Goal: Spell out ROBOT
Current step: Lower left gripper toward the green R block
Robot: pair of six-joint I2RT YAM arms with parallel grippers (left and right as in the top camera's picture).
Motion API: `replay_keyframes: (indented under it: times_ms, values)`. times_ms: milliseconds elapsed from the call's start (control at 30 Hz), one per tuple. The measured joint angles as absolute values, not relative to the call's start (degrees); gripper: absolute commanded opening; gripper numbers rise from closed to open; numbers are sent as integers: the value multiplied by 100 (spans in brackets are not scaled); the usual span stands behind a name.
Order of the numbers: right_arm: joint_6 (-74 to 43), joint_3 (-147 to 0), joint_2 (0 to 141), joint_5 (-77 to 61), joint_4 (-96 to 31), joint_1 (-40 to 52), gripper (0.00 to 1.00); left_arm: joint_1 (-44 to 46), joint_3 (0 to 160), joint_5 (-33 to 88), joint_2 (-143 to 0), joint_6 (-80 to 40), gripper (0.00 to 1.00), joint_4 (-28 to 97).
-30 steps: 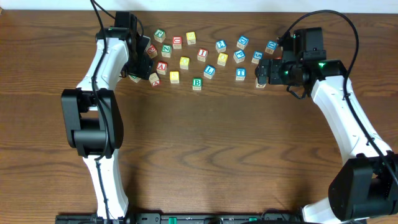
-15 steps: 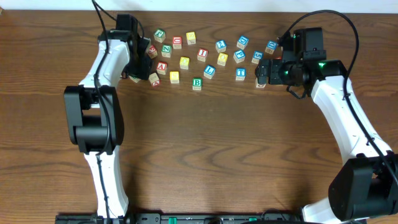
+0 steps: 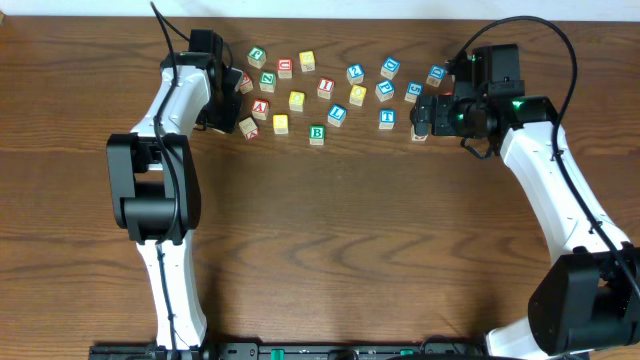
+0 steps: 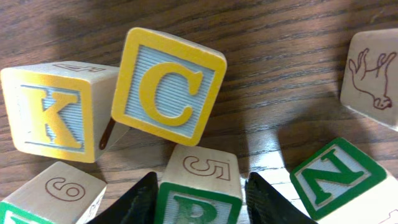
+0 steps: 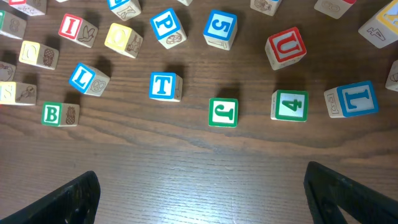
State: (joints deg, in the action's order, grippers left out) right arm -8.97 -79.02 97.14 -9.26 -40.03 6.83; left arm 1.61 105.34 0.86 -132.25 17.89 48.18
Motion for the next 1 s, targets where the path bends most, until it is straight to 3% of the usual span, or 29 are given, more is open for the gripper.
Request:
replay_keyframes:
  times_ms: [367, 700, 900, 1000]
  values:
    - [-897, -7902, 9714, -926, -4001, 683, 99, 161, 10534, -340, -13087, 847, 37, 4974]
    - [-895, -7902, 9714, -926, -4001, 683, 99, 204, 10534, -224, -12033, -58, 35, 5640]
    - [-895, -7902, 9714, -926, -4003, 683, 99, 242, 10534, -163, -11970, -47, 47, 5282]
    - [-897, -7902, 9714, -926, -4001, 683, 99, 239, 10534, -163, -12090, 106, 48, 5116]
